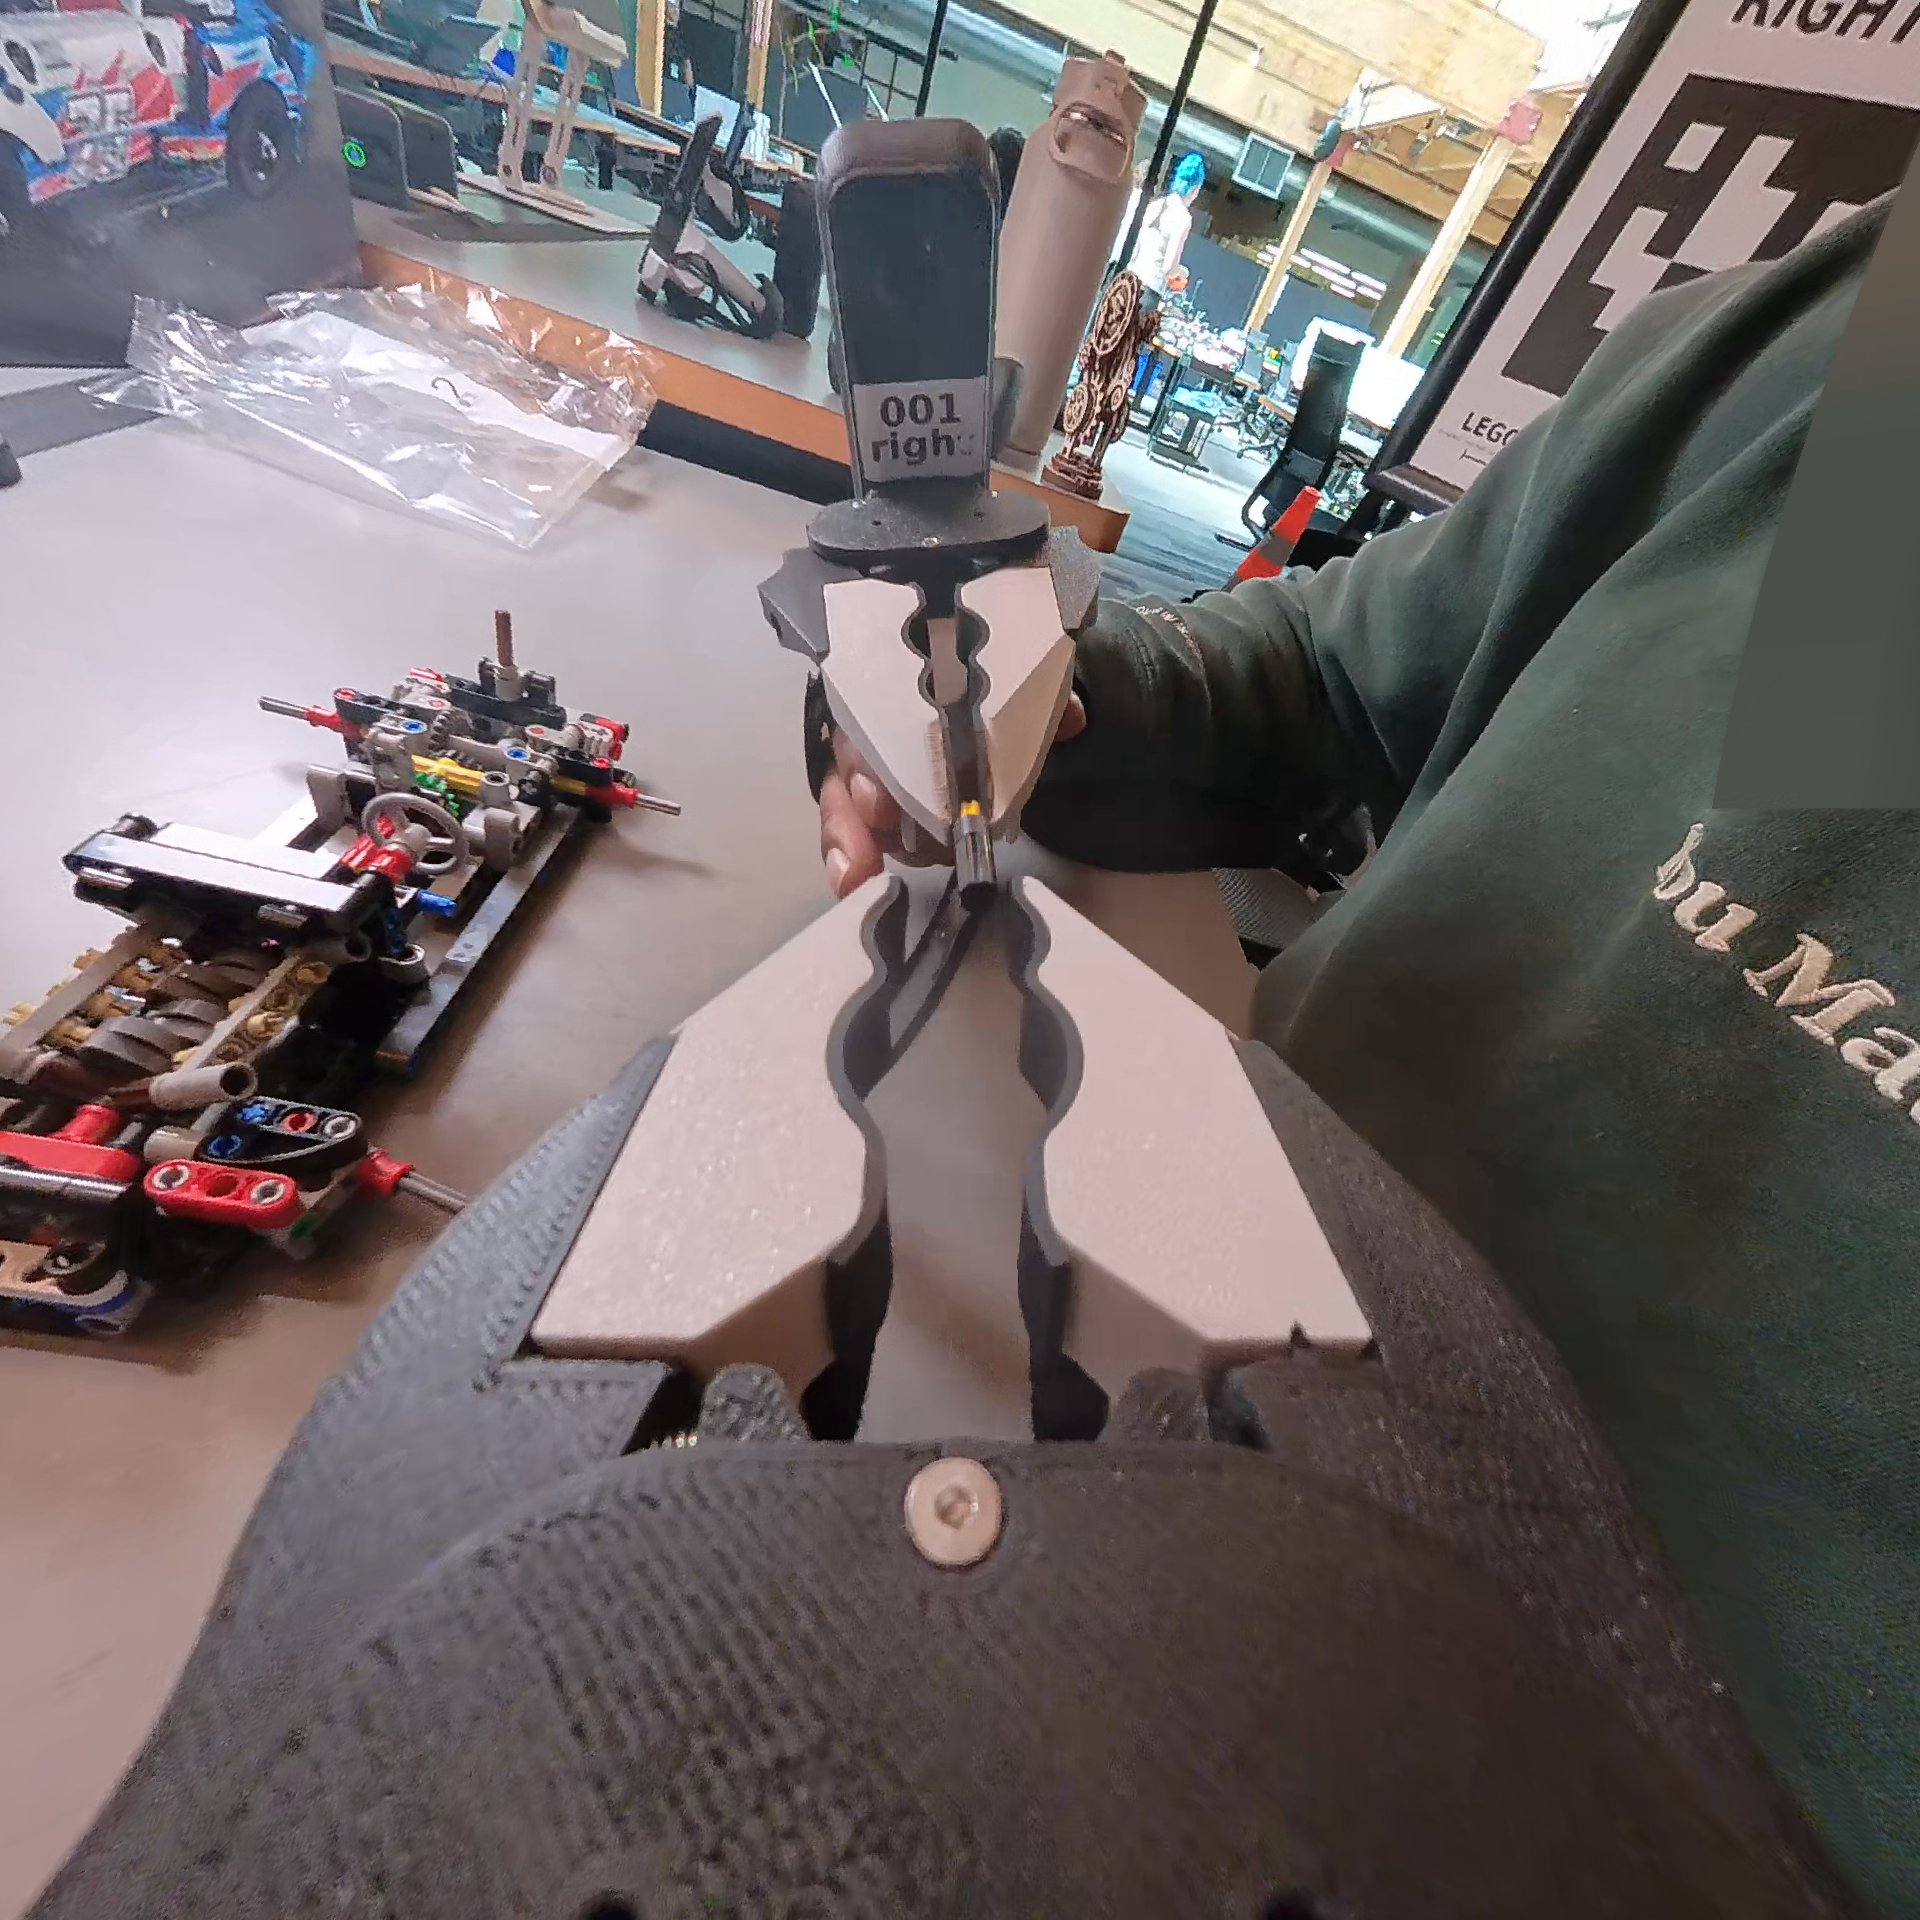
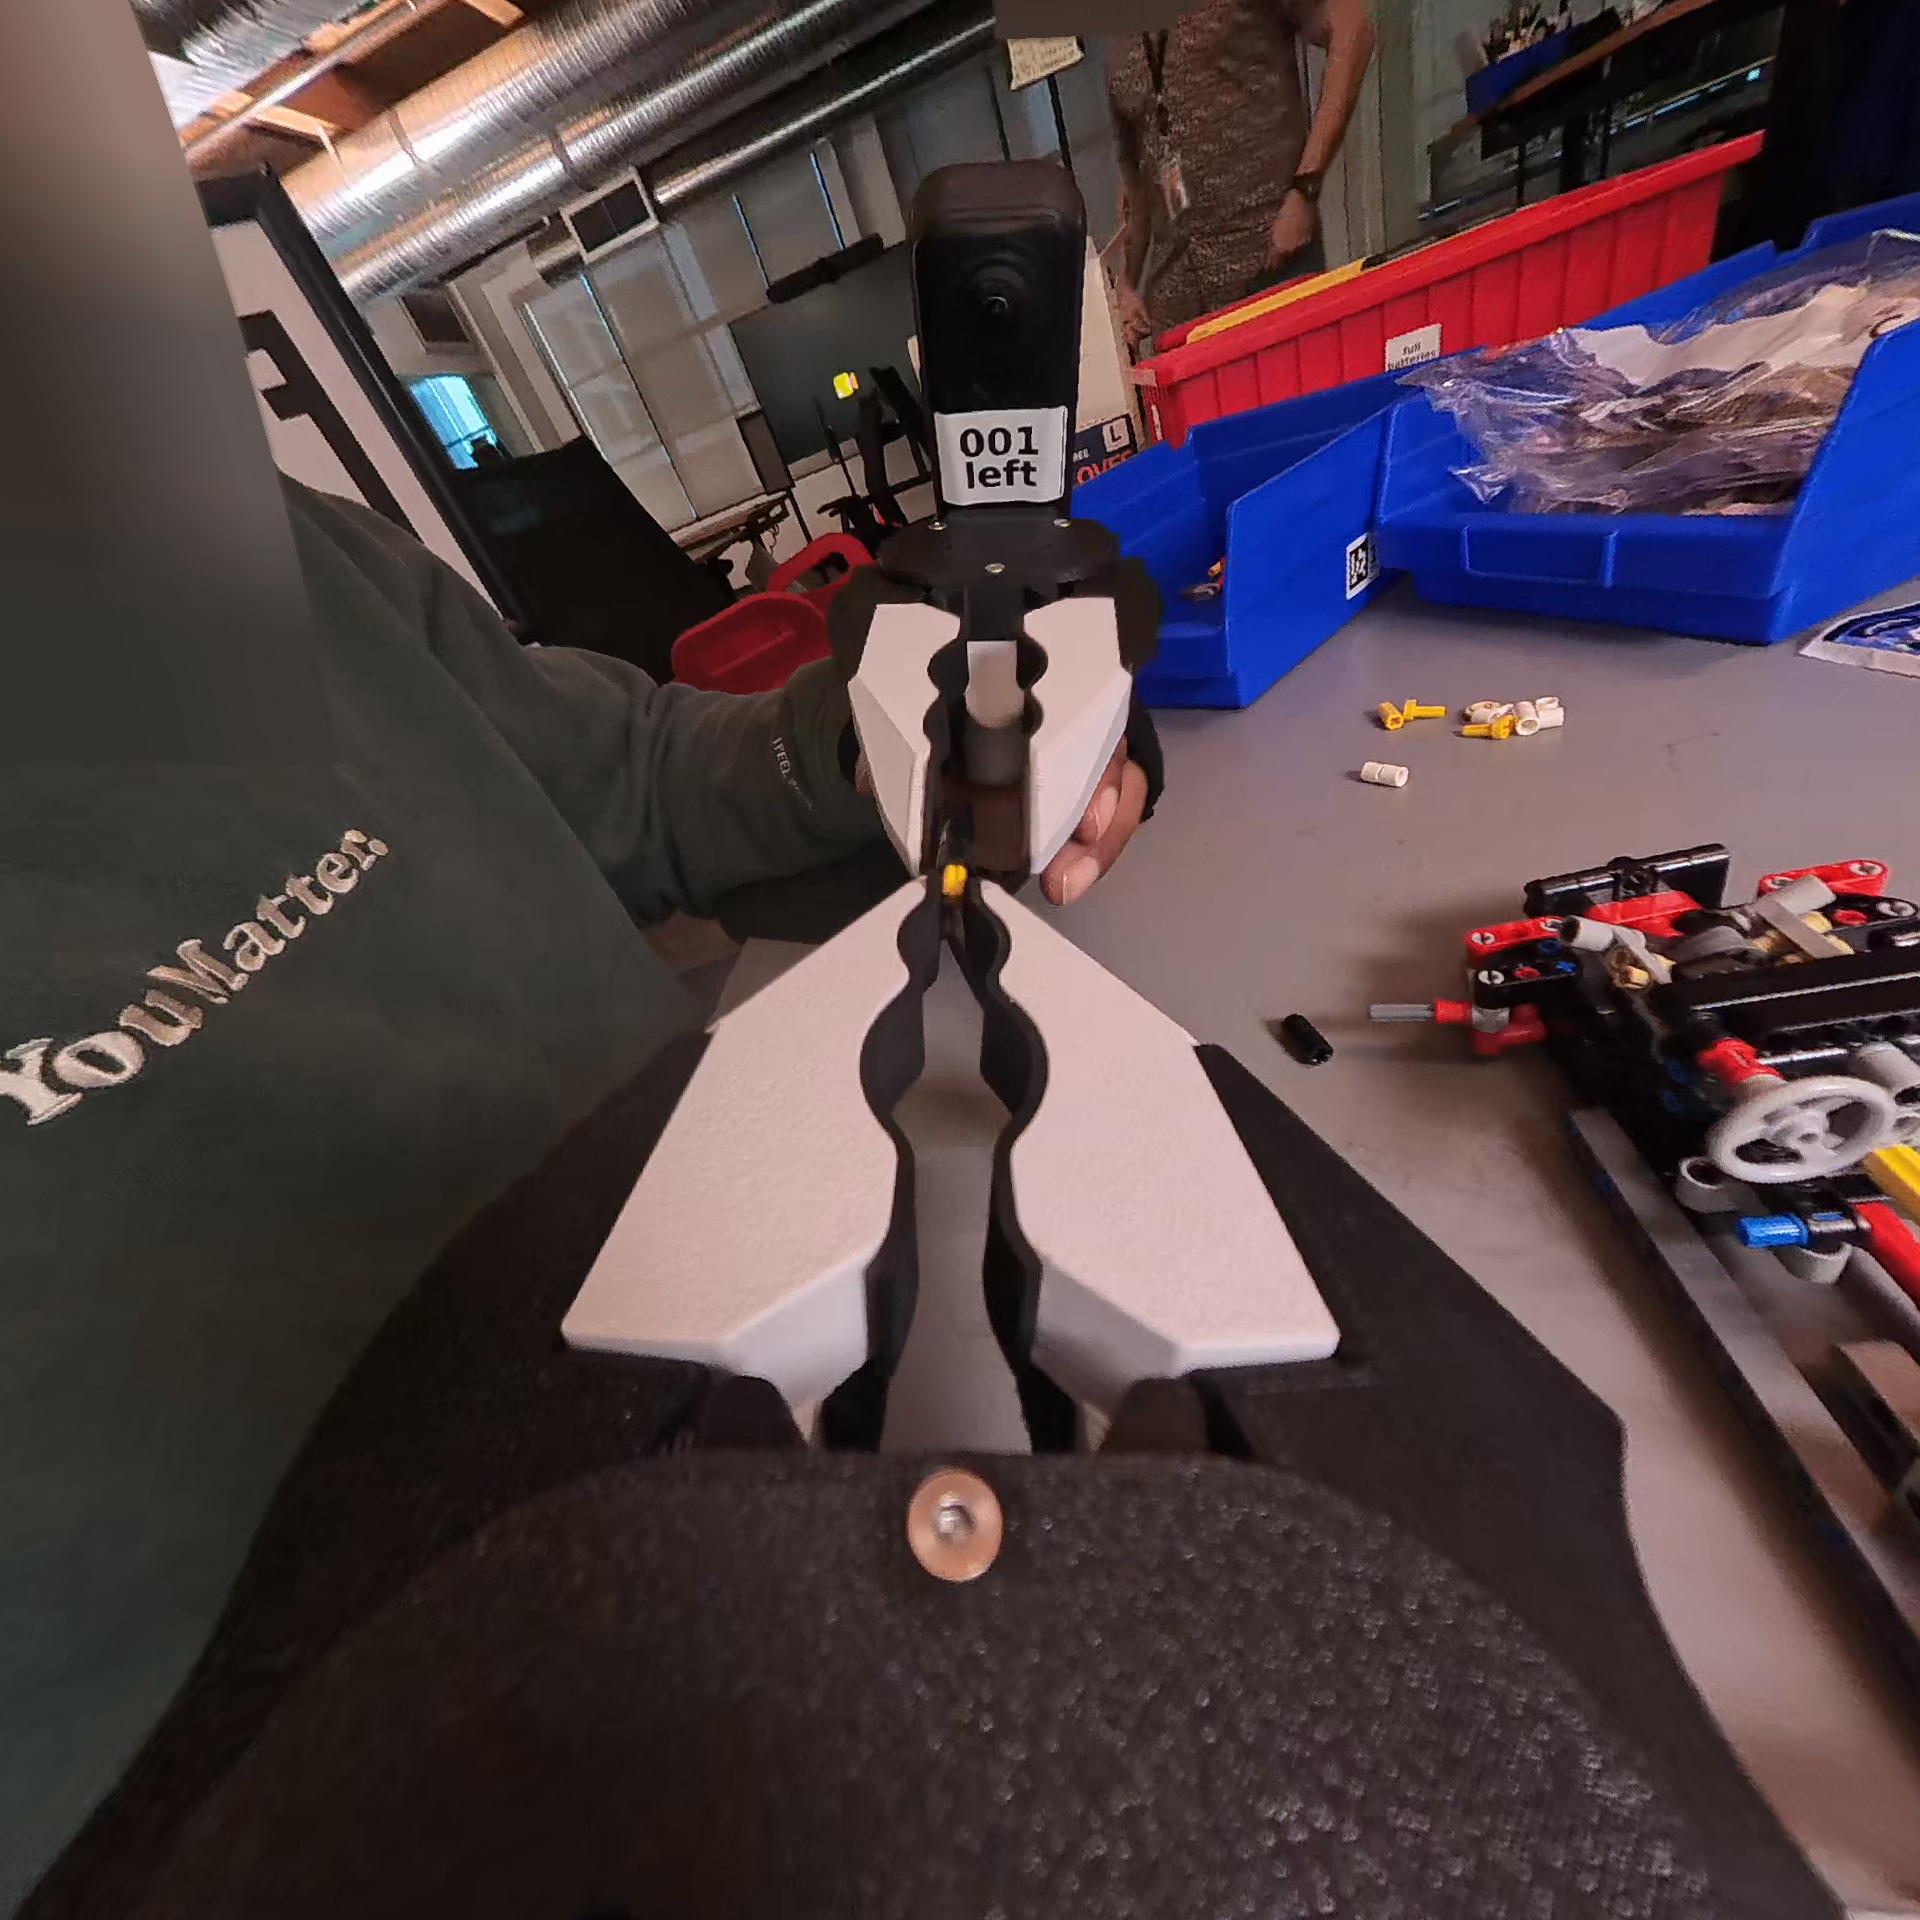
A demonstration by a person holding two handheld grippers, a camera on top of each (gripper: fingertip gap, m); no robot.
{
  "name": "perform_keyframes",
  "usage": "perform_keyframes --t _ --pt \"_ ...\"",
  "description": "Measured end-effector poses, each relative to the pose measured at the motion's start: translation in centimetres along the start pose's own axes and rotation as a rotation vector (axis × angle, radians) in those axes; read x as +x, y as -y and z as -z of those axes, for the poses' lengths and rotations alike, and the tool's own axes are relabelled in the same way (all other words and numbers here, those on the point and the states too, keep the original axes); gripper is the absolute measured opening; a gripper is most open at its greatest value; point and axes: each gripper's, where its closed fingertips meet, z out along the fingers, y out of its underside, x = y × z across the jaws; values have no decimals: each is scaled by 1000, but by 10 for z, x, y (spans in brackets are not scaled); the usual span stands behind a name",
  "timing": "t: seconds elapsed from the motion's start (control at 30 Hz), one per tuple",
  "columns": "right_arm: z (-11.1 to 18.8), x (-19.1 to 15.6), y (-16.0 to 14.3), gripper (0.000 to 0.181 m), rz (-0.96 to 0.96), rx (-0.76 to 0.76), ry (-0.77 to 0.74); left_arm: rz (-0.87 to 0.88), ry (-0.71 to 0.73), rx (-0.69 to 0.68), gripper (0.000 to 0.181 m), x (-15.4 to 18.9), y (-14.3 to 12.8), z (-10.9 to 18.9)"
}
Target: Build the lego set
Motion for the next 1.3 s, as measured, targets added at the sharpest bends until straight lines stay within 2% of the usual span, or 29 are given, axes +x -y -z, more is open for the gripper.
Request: perform_keyframes --t 0.13,0.27,0.7,0.97,1.03,1.1,1.2,1.3 --pt "-4 -2 -4 0 19 -20 -4 -24 2 8 18 3 0 -5" --pt "-5 -2 -4 0 38 -28 -17 -56 6 5 5 5 0 -6" --pt "-4 -1 -1 0 86 -16 -39 -110 42 9 4 4 4 -5" --pt "-7 -1 -5 2 120 -52 -54 -166 47 -48 4 5 2 4" --pt "-2 8 -5 12 140 -87 -101 -180 88 -33 5 -3 13 22" --pt "3 23 -8 12 135 -150 -160 -177 162 0 4 -16 24 46" --pt "3 51 -33 15 189 -379 -249 -141 257 43 4 -37 32 77" --pt "-8 71 -52 18 271 -592 -254 -107 291 59 4 -47 29 89"
